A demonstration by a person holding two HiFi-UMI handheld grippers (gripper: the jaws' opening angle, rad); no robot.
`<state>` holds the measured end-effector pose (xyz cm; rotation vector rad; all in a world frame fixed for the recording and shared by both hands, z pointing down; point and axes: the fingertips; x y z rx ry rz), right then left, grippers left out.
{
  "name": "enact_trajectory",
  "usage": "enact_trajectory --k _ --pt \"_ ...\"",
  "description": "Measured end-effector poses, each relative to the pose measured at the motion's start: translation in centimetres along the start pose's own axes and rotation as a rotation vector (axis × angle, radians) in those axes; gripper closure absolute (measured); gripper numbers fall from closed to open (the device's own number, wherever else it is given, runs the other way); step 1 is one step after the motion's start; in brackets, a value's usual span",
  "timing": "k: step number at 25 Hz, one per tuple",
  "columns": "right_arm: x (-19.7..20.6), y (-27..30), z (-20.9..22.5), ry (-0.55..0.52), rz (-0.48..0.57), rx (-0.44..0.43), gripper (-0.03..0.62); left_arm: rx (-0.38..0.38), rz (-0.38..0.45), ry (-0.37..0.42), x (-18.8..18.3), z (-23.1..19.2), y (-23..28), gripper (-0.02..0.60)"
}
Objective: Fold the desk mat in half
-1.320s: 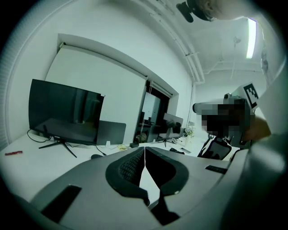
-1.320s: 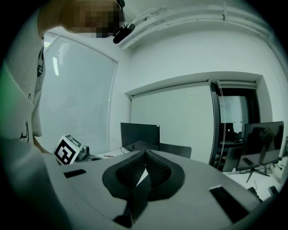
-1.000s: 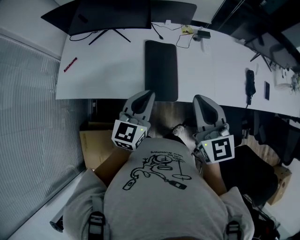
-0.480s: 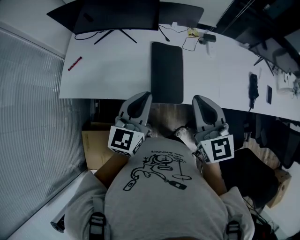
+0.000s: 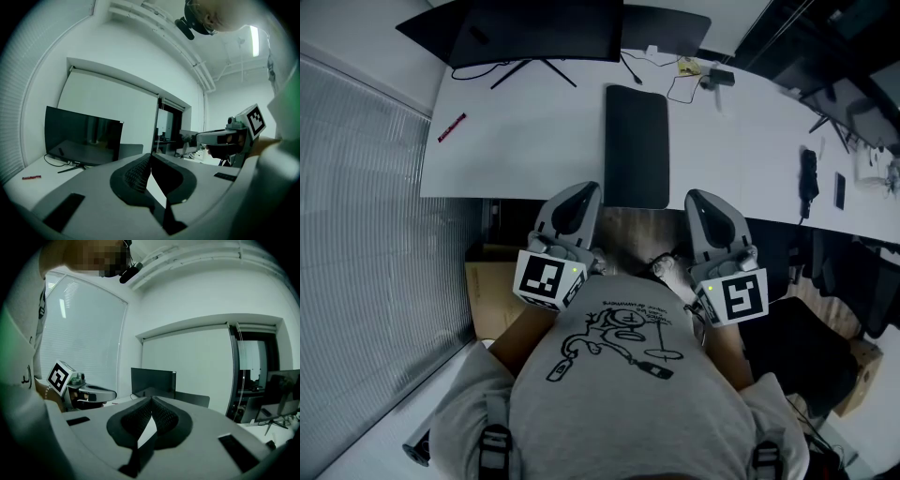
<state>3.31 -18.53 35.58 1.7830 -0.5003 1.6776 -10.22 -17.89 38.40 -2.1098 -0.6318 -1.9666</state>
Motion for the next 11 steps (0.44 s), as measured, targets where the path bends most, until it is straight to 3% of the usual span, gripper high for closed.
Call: enact_trajectory --k 11 --pt "0.17 -0.16 0.44 -0.014 -0.006 0.001 0.586 0.004 0.006 -0.006 0.20 0.16 0.41 0.558"
Point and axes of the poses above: the fingertips, and each gripper's own axes: y forward along the fingers, z to its right, x out of its underside, and after that the axes turned 2 degrees about y, right-handed
